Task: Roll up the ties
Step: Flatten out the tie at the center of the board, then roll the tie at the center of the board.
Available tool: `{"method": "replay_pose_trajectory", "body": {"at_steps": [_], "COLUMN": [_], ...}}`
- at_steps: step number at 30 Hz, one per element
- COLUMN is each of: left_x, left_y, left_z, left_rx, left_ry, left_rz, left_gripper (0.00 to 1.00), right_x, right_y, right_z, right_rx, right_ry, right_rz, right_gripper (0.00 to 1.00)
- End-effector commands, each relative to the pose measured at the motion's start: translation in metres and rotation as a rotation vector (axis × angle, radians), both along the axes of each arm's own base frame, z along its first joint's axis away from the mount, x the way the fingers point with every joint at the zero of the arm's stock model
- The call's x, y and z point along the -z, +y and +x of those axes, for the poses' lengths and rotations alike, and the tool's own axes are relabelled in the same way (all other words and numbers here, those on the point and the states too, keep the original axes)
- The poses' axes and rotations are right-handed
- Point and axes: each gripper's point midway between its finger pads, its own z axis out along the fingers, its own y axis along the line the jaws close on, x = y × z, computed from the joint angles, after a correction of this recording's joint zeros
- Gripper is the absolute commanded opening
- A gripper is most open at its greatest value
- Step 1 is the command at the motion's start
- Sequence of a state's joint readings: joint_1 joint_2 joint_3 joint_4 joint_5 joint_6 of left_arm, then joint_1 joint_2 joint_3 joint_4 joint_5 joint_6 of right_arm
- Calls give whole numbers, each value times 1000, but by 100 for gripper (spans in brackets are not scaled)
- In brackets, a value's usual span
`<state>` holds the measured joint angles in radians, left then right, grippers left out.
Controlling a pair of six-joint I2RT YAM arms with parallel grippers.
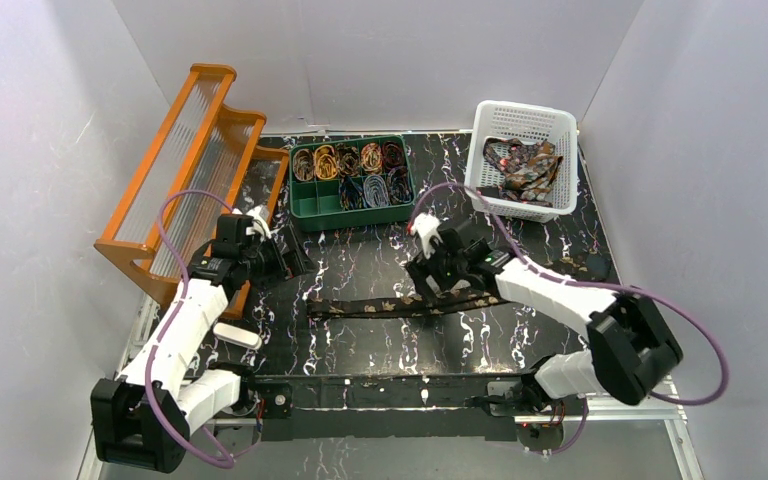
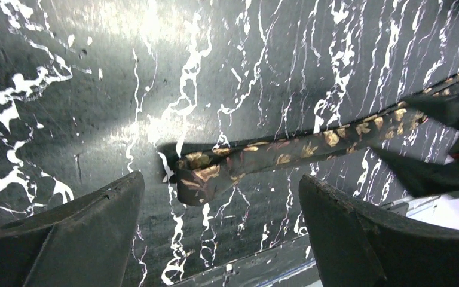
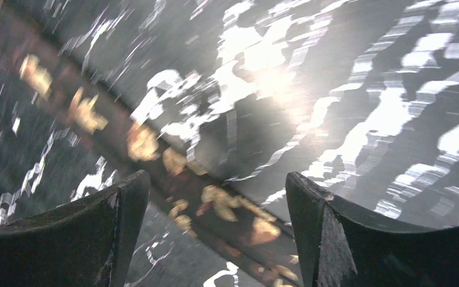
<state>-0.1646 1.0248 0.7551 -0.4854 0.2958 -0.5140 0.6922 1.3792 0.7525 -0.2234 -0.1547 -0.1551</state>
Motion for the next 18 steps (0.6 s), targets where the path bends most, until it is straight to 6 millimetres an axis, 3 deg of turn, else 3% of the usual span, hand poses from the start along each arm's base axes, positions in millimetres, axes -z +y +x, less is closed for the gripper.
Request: {"method": "replay_pose_trajectory", "body": {"at_steps": [1, 4, 9, 15, 18], "left_x": [16, 28, 47, 63, 69], "left_y": [-5, -4, -6, 1, 4], "left_z": [-14, -22, -27, -32, -33], "left_rx": [-2, -26, -56, -106, -136], "left_ry": [67, 112, 171, 206, 218], "left_rz": [-43, -50, -51, -25, -14], "left_gripper": [98, 98, 97, 96, 96], "right_x": [-79, -77, -50, -22, -12], "right_y": [-46, -102, -181, -232, -244], "right_z": [77, 78, 58, 44, 48], "right_rx": [614, 915, 1274, 1511, 1577], "right_ry": [-270, -209, -15, 133, 164], "right_rz": [29, -42, -39, 49, 23], "right_gripper": [94, 95, 96, 94, 90]}}
